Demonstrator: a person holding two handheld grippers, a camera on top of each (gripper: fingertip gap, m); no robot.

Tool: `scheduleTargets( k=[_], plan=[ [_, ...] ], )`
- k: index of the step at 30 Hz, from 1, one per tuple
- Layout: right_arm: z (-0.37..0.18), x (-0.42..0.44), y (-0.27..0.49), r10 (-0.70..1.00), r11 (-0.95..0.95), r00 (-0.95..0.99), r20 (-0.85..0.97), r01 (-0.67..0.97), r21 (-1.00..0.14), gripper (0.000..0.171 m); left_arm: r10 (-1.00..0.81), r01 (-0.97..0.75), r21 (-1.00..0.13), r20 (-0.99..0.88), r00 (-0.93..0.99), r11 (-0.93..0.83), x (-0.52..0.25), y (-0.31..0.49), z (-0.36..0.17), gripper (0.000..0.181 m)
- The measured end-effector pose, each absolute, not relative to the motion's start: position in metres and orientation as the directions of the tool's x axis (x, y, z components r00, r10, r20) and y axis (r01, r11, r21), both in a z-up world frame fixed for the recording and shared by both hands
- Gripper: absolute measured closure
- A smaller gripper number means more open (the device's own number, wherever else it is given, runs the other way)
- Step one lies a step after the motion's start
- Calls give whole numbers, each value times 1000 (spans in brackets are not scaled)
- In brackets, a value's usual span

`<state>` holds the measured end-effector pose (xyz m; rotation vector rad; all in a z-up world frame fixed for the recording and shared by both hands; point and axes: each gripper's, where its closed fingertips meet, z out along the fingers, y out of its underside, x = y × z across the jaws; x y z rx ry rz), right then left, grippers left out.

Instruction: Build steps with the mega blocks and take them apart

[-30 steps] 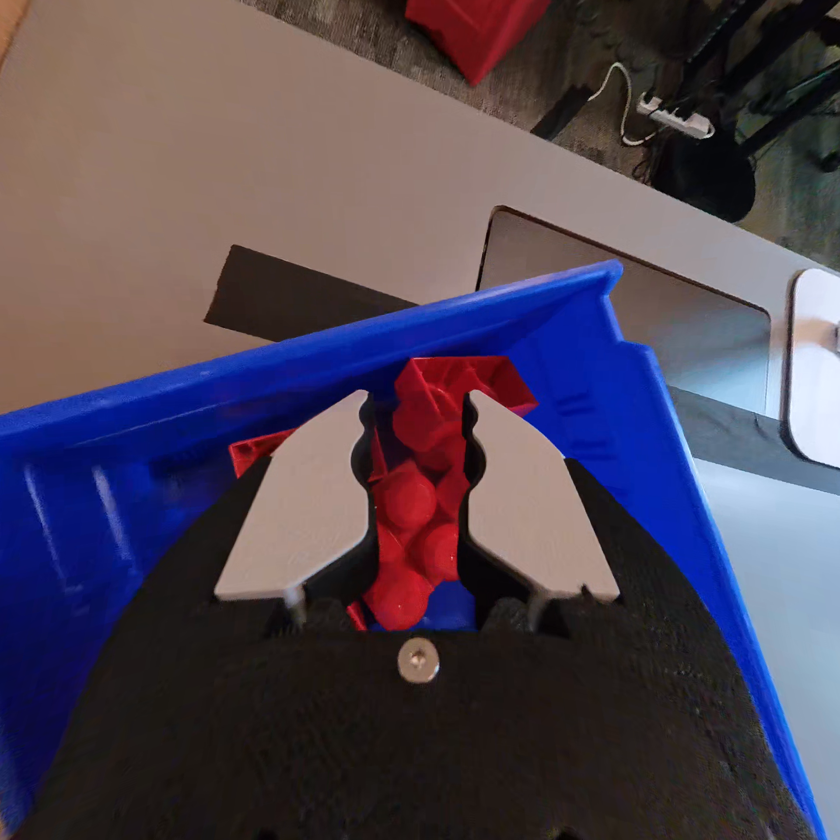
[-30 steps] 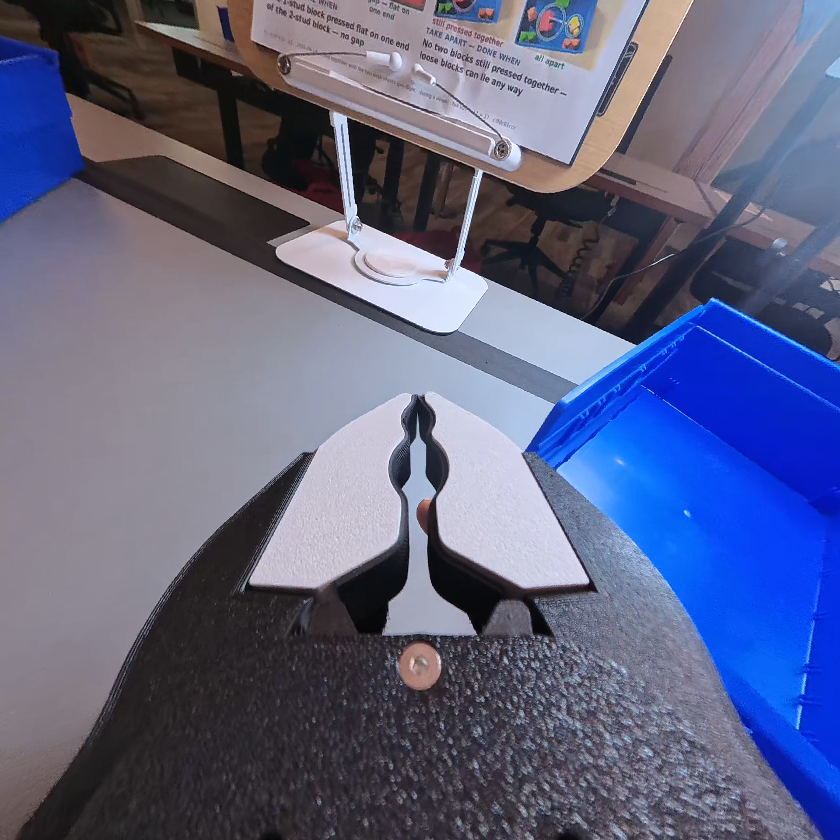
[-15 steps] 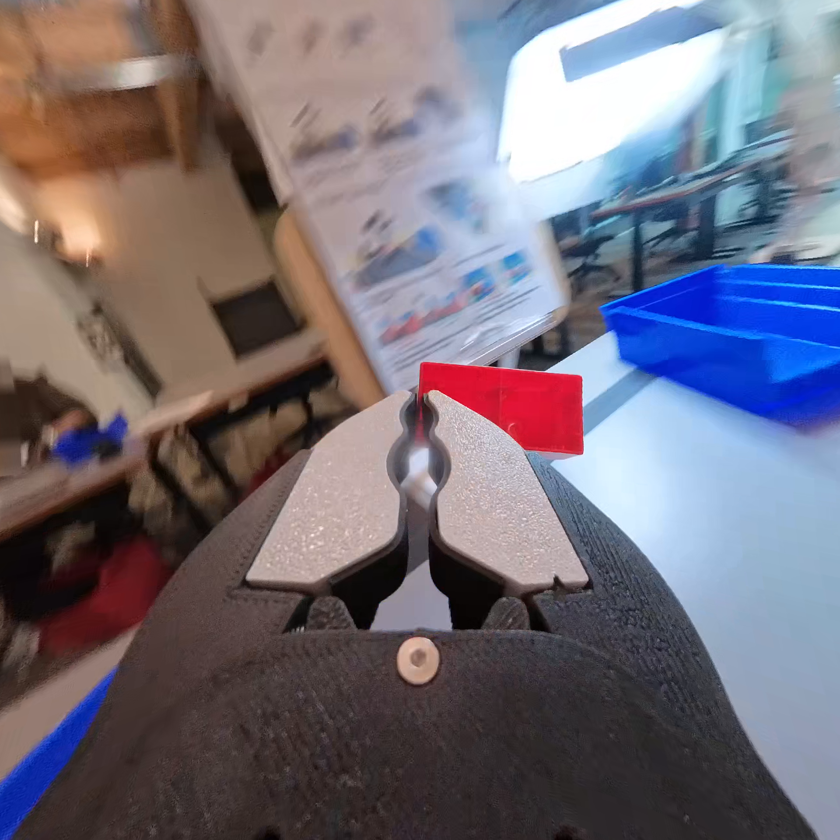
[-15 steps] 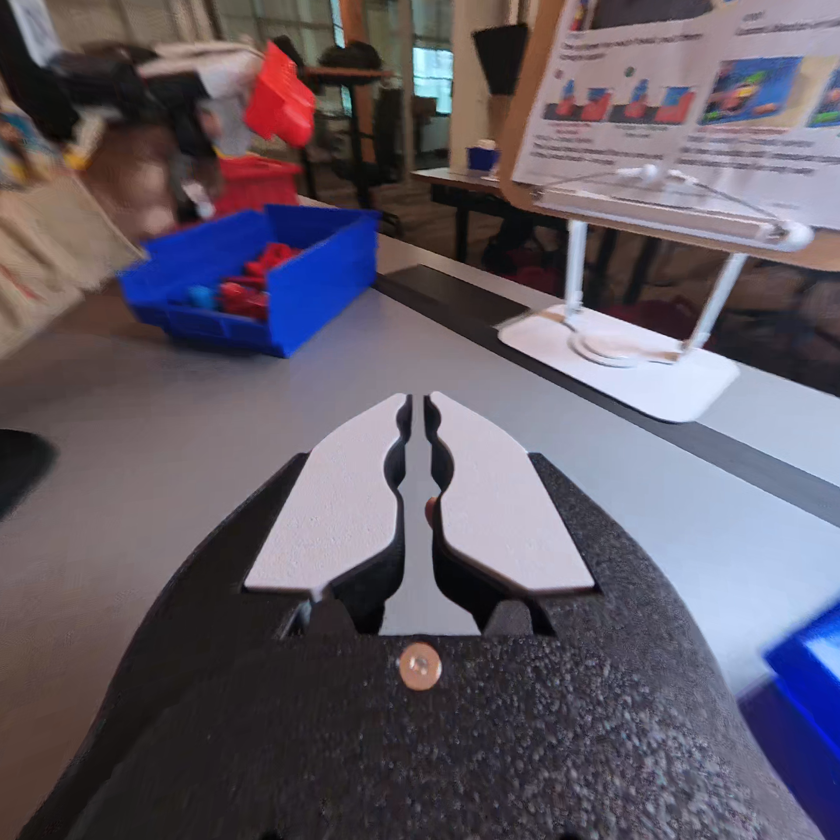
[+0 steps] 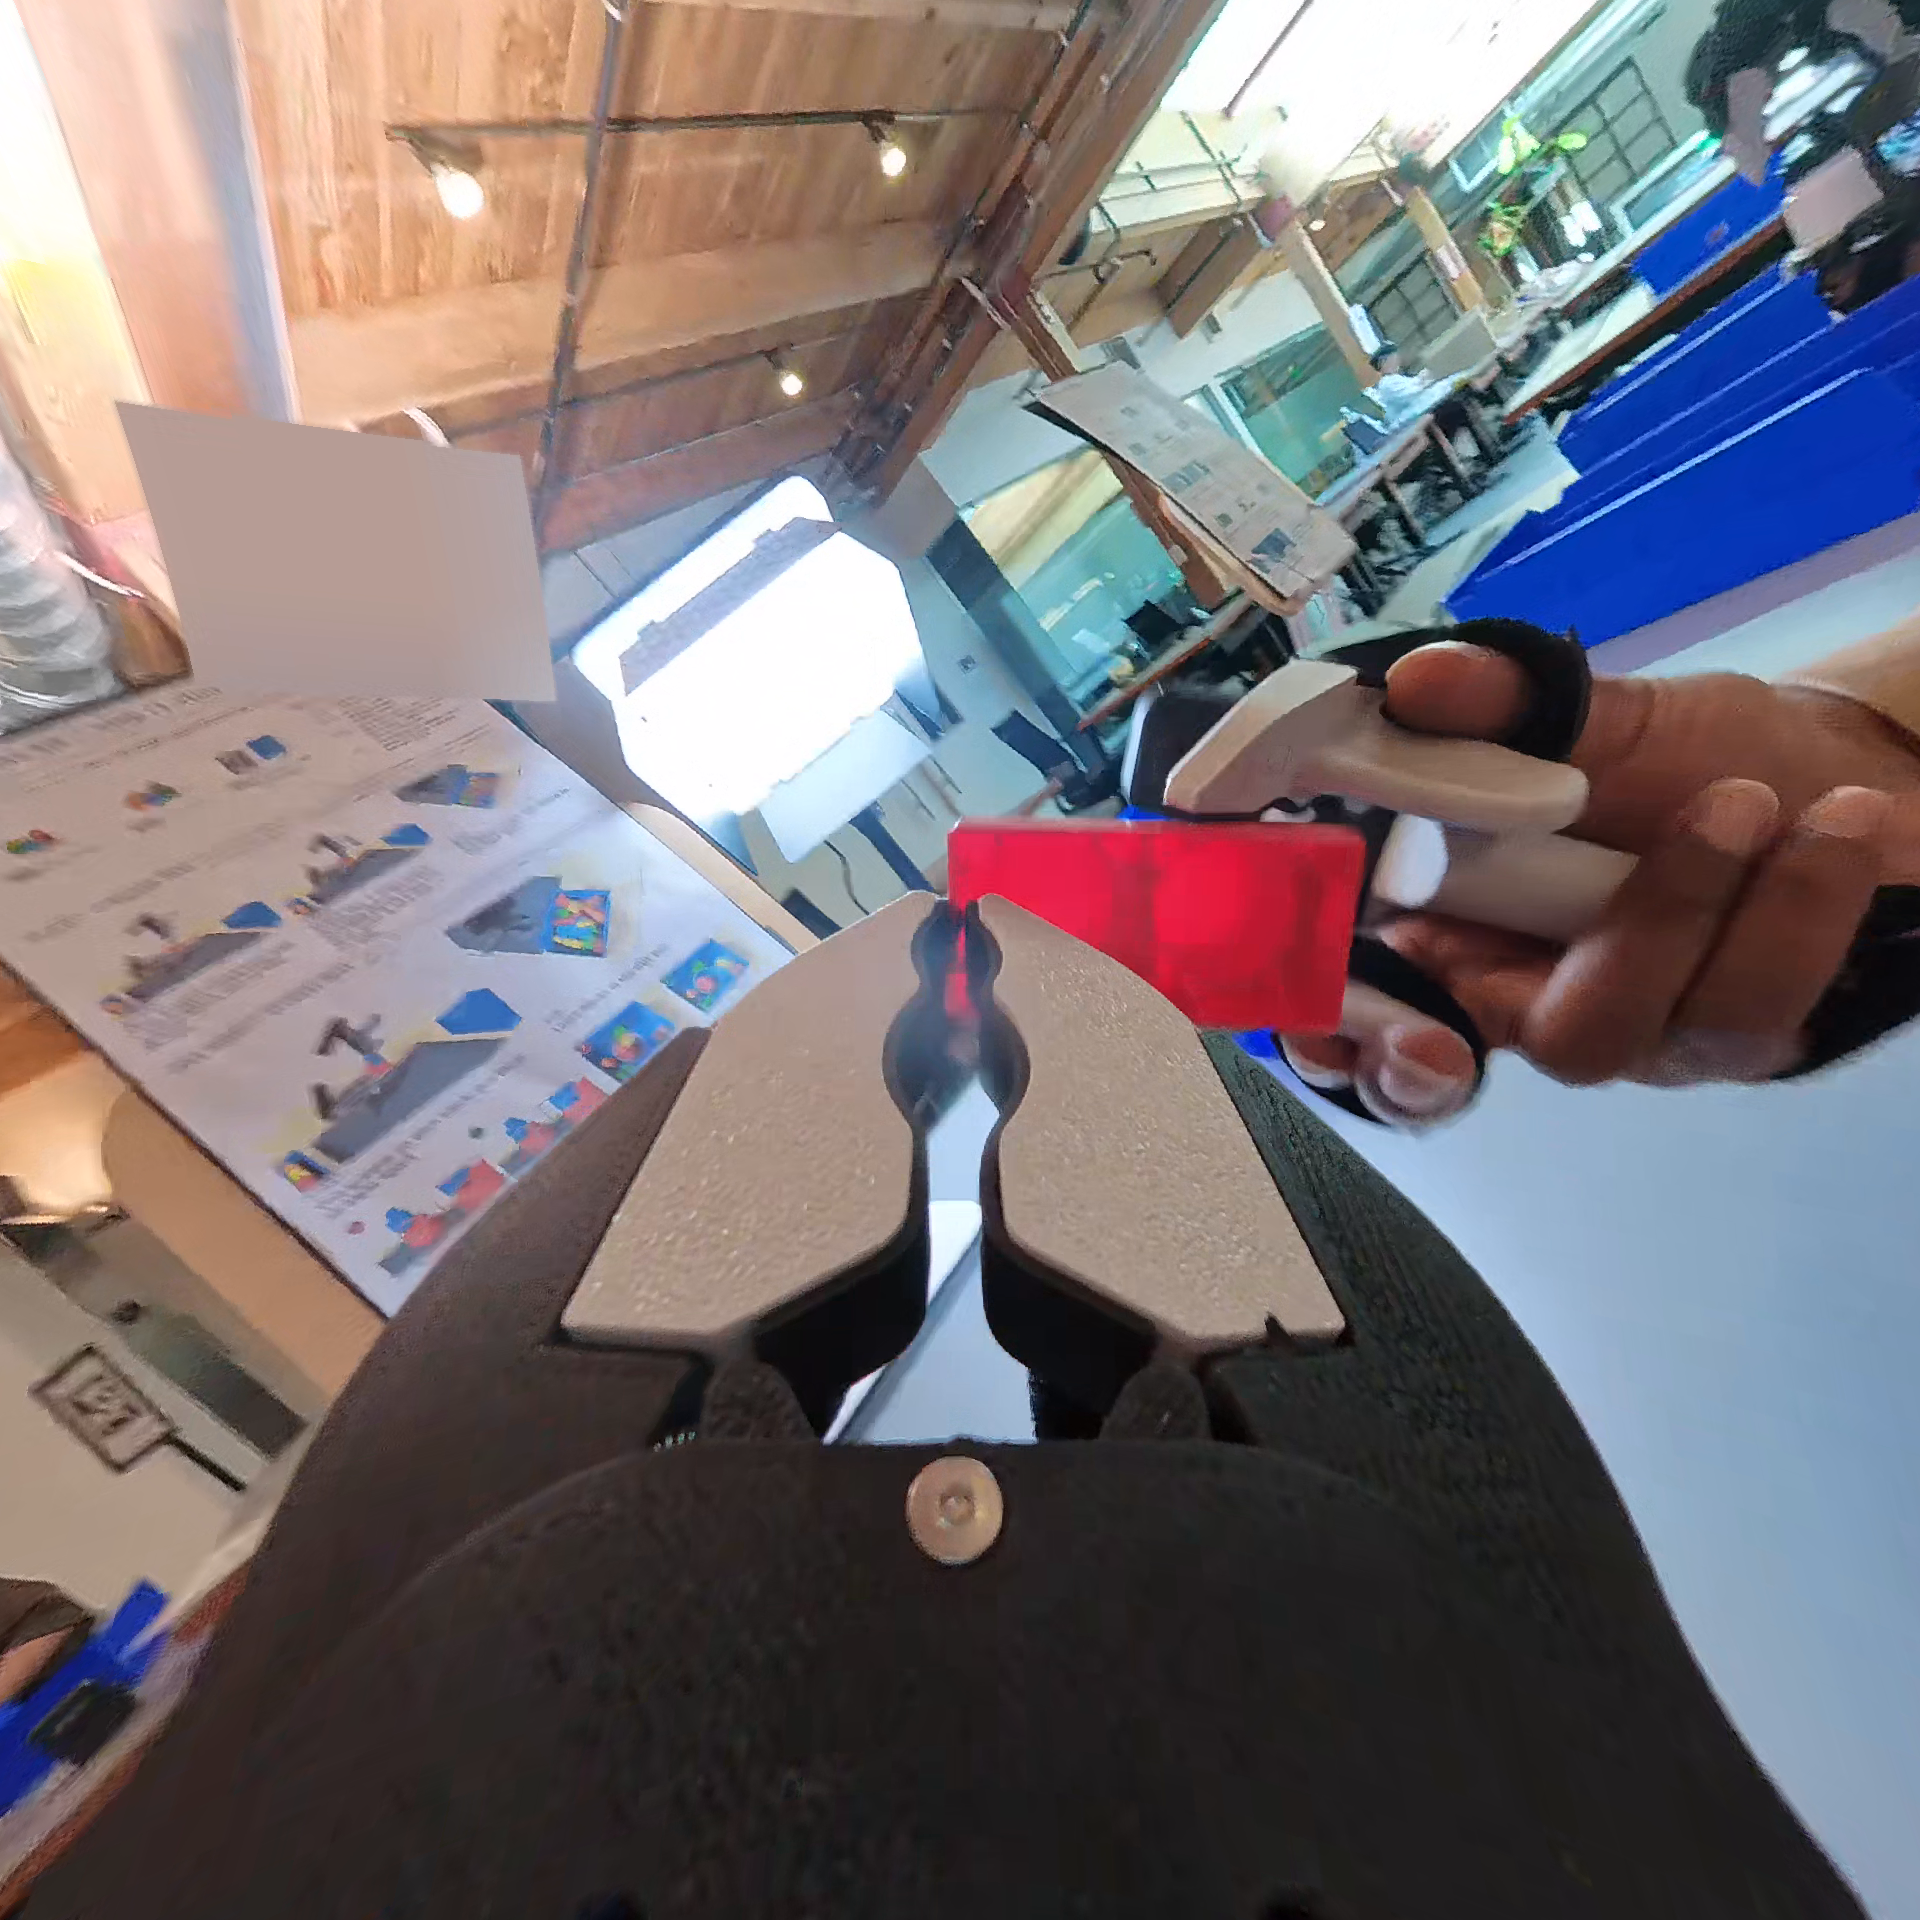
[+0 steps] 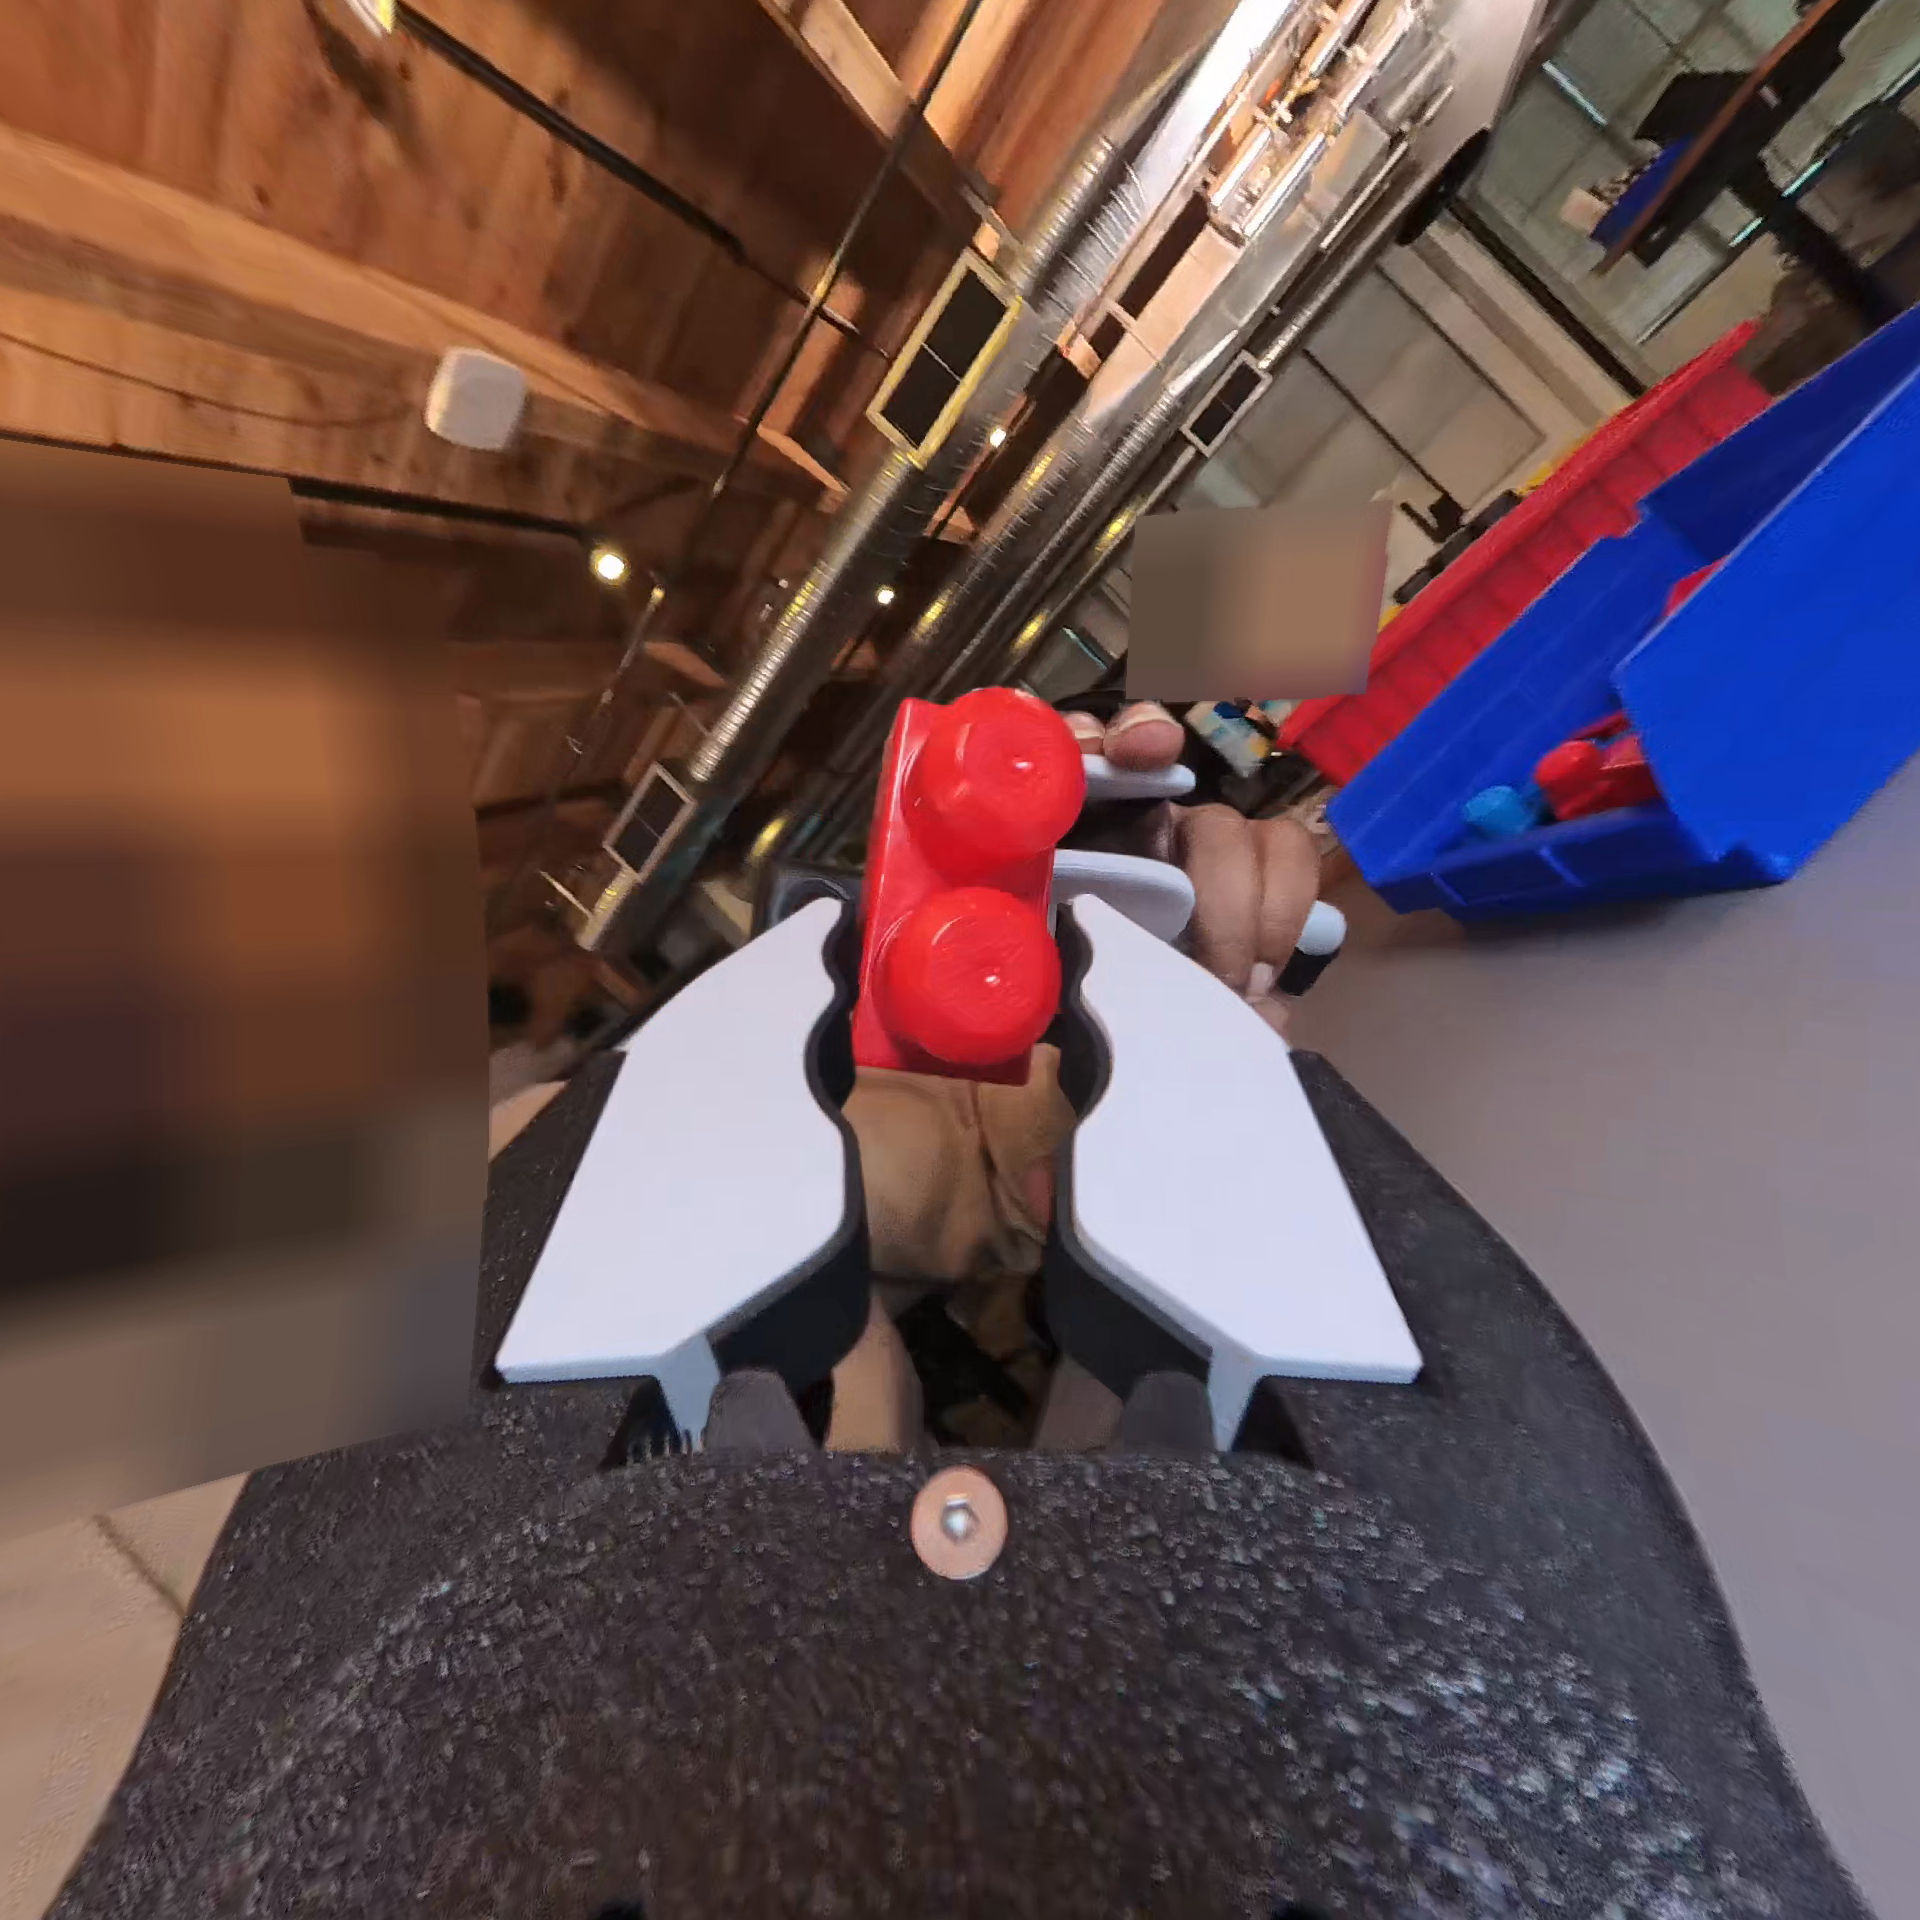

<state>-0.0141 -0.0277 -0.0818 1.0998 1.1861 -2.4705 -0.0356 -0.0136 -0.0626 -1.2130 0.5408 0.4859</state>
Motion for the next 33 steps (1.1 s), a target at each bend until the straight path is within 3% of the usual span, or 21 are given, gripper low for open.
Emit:
scheduleTargets(
  k=[1,3,5,7,9,12,18,20,23,26,30,33],
  plan=[
    [-84,-16,-24,216,-641,-708,-673,417,-644,138,3,-579,-772,-599,800,261,-37,-12,-68,176],
    [-90,-17,-7,440,-515,-708,-552,305,-801,138,-181,-436,-890,-454,873,131,-42,-8,-90,153],
    [-122,-23,23,762,-125,-606,-230,211,-970,138,-300,-283,-958,-258,919,-43,-53,-10,-114,141],
    [-169,-23,56,840,328,-523,144,278,-903,138,-308,-208,-962,-147,940,-176,-71,-18,-135,141],
    [-208,-12,61,772,513,-591,234,363,-777,138,-254,-202,-931,-125,959,-303,-98,-29,-151,142],
    [-236,-8,54,732,553,-652,198,398,-732,138,-90,-185,-874,-162,983,-449,-159,-56,-150,156],
    [-267,-5,44,655,660,-727,208,416,-625,136,171,2,-704,-170,970,-710,-288,-130,-142,153],
    [-268,-6,44,669,657,-713,210,436,-615,113,203,84,-619,-124,971,-781,-314,-149,-155,149],
    [-244,-9,43,716,580,-672,188,423,-696,107,240,151,-474,-133,962,-868,-349,-170,-181,144],
    [-219,-8,45,758,506,-629,173,399,-765,112,201,157,-363,-85,976,-919,-362,-177,-210,141],
    [-215,3,42,771,465,-620,144,393,-794,117,2,-17,-174,-107,994,-985,-372,-190,-236,138],
    [-222,10,42,779,444,-616,117,409,-797,119,-69,-78,-130,-73,995,-988,-375,-184,-243,138]
  ],
)
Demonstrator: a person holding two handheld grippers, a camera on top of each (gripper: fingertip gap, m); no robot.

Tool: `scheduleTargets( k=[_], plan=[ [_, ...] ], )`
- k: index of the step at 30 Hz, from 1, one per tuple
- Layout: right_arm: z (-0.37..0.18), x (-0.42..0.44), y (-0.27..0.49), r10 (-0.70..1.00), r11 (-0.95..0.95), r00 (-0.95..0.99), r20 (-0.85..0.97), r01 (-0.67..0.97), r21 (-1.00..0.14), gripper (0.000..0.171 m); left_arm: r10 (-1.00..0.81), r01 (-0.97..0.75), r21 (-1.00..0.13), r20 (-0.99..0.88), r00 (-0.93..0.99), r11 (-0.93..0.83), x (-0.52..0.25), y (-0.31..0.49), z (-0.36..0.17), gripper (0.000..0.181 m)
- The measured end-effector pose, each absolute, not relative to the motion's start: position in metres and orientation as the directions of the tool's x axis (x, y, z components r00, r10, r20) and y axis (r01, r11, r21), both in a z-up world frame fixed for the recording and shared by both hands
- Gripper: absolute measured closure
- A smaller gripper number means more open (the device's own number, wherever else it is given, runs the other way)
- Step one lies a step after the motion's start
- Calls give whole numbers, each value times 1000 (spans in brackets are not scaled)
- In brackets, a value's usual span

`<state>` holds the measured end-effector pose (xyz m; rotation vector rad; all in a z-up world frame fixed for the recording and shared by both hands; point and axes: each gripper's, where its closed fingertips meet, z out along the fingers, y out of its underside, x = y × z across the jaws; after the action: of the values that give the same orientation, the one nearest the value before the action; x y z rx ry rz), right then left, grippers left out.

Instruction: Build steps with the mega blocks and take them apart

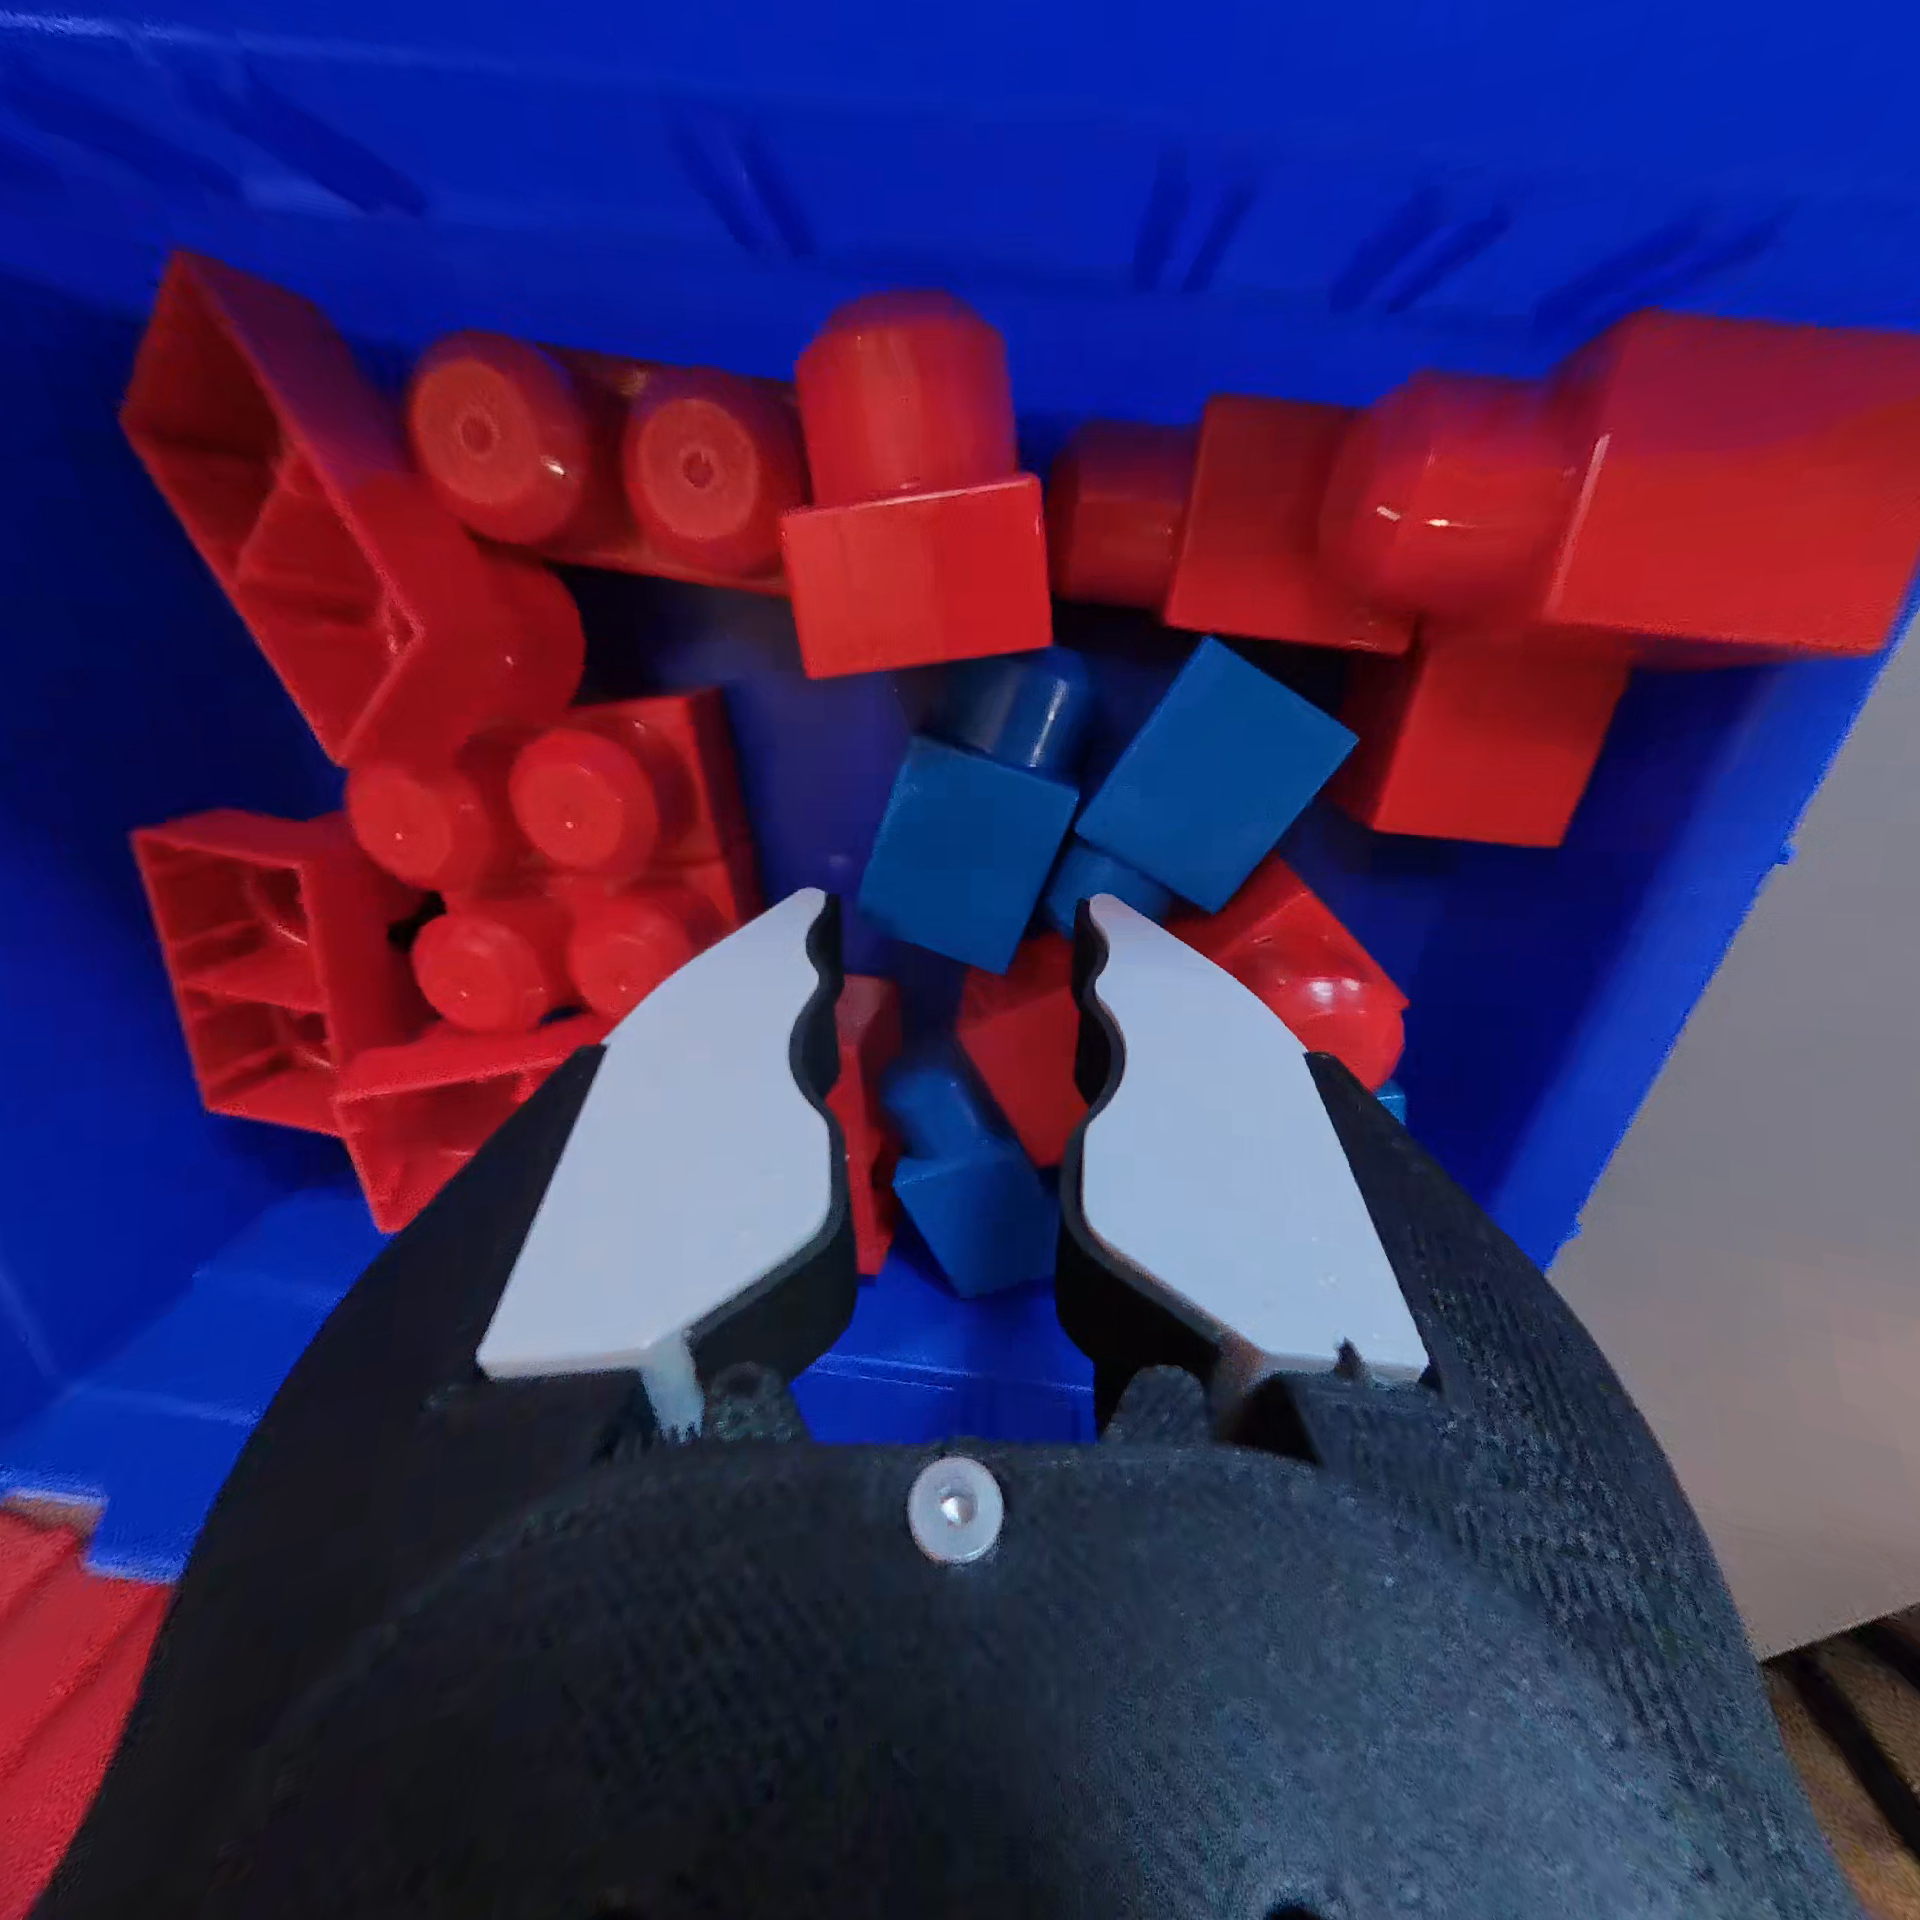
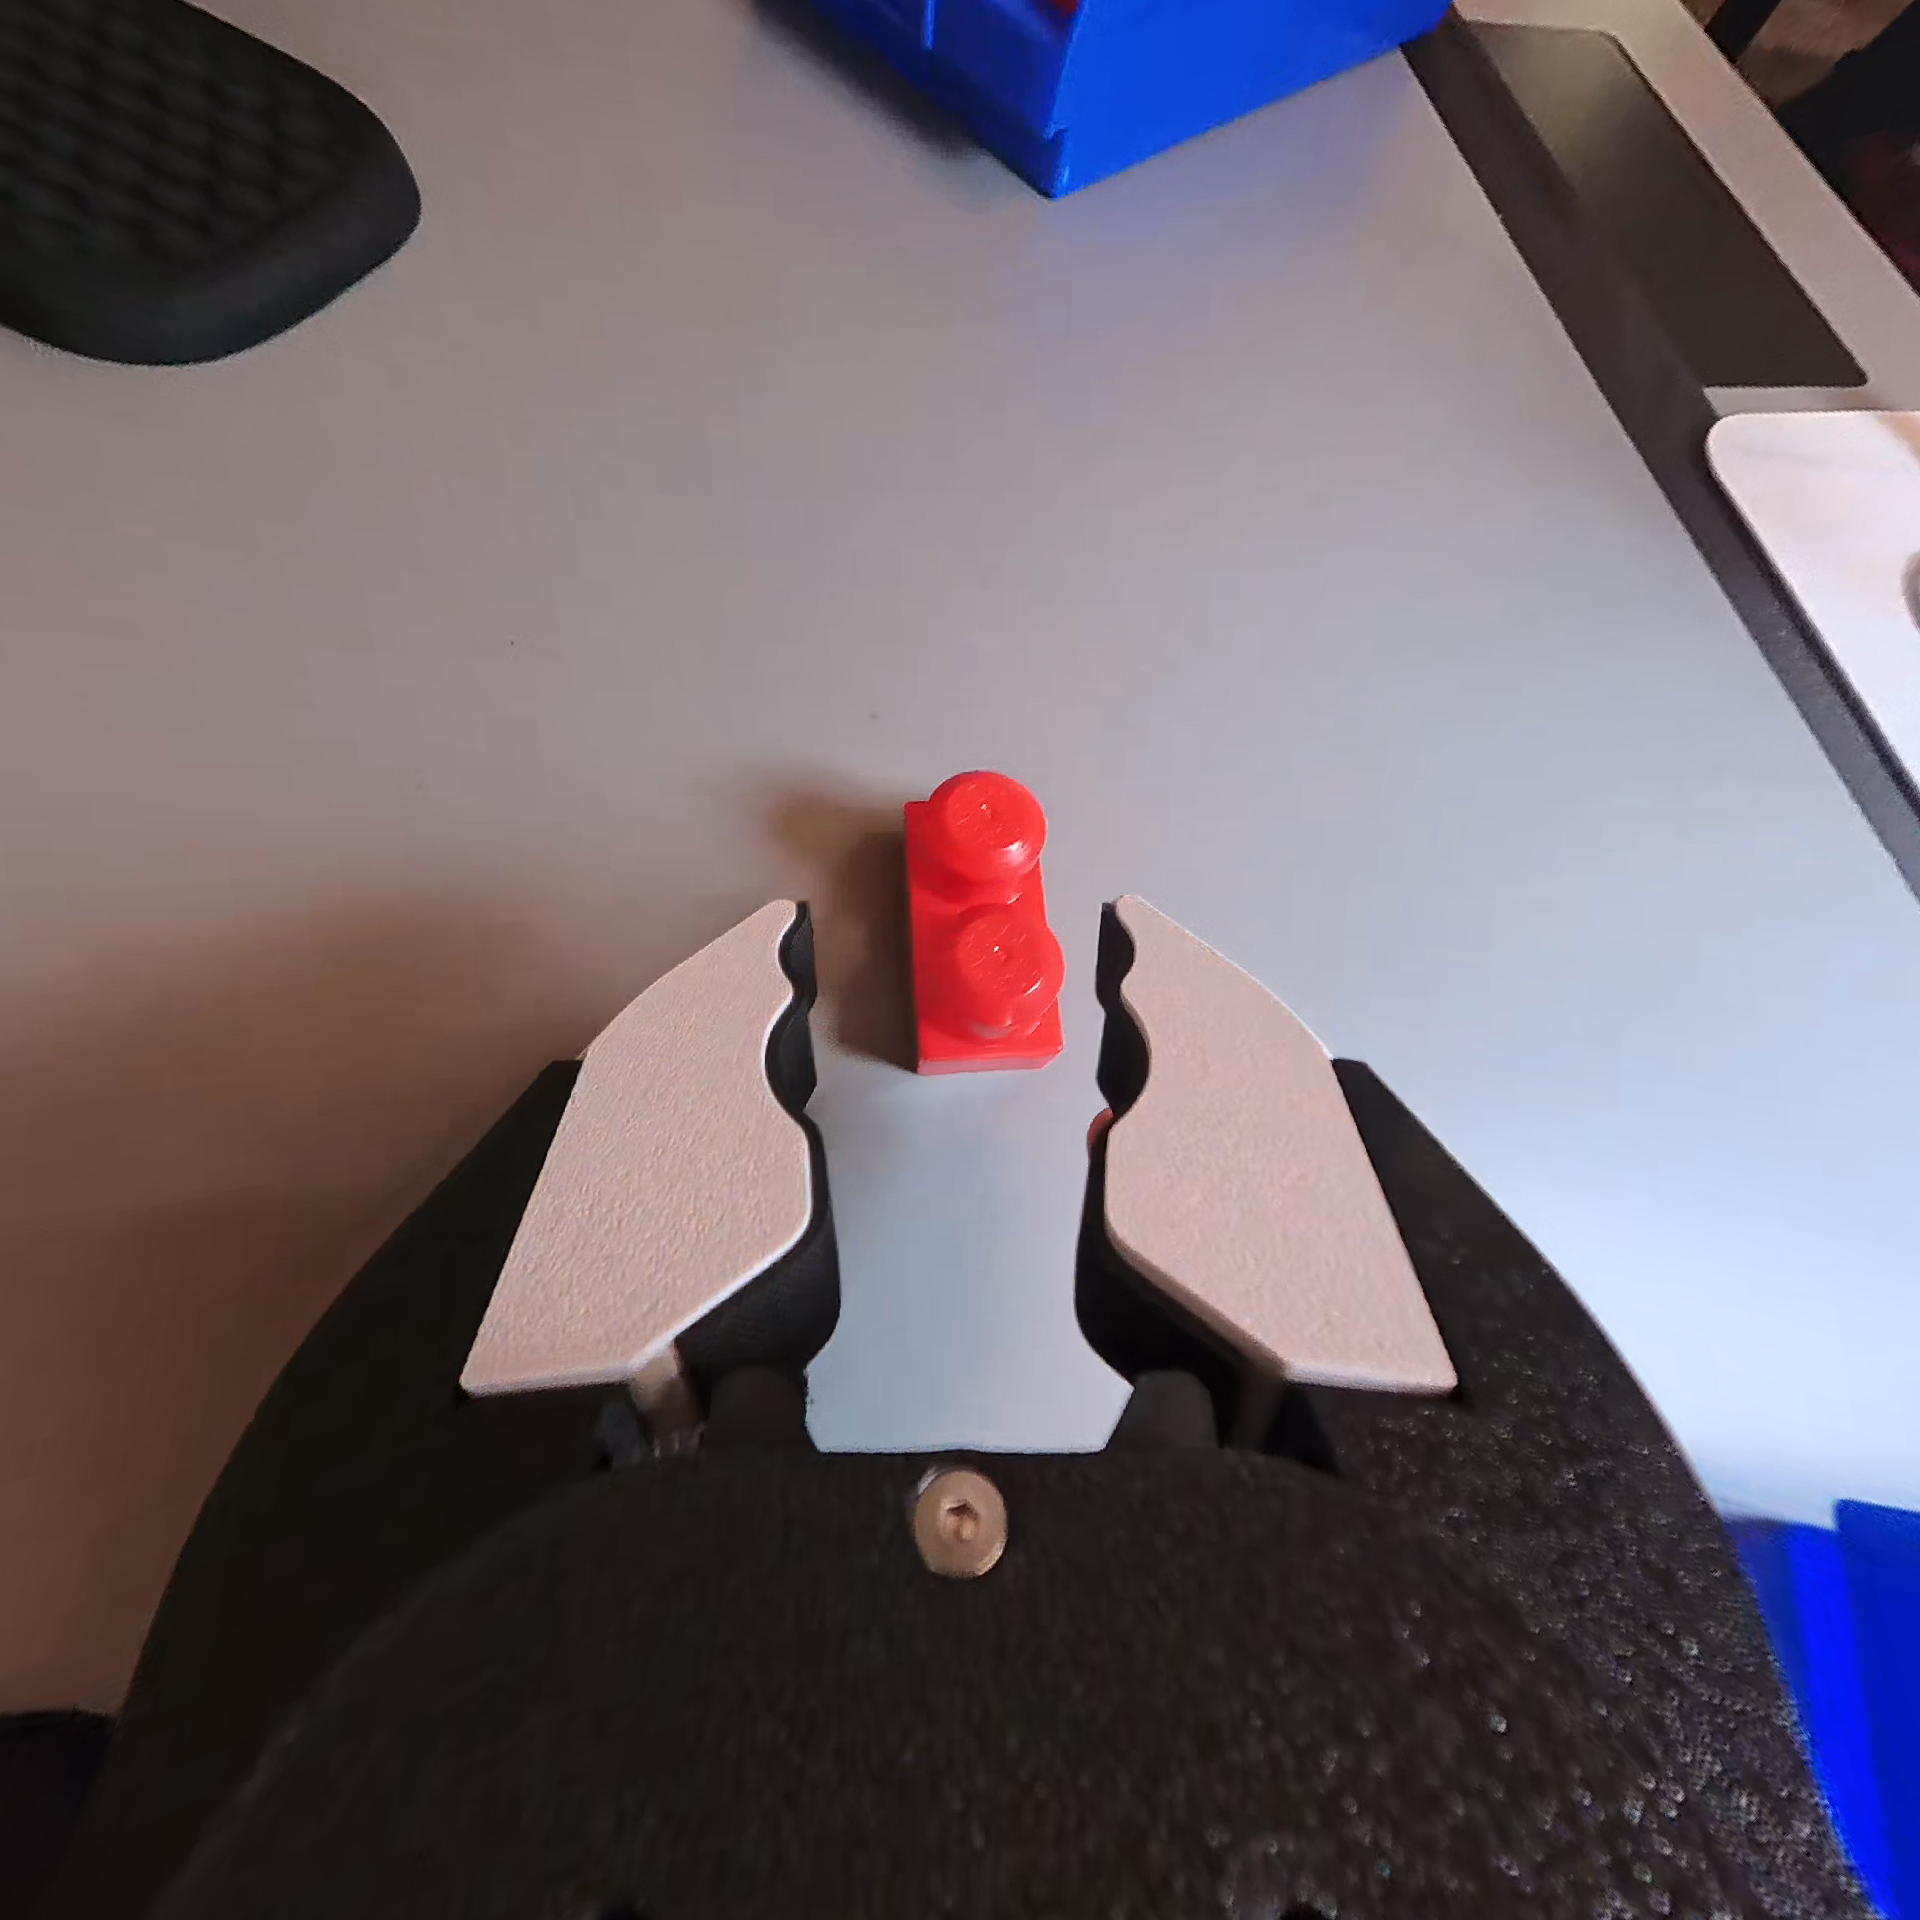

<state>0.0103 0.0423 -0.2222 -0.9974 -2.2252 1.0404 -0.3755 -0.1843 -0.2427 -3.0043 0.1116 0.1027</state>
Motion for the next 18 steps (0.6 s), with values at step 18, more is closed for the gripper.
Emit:
scheduleTargets(
  k=[18],
  plan=[
    [-172,-6,29,840,249,-540,59,286,-925,125,-280,-295,-850,-184,942,-436,-216,-101,-102,144]
  ],
)
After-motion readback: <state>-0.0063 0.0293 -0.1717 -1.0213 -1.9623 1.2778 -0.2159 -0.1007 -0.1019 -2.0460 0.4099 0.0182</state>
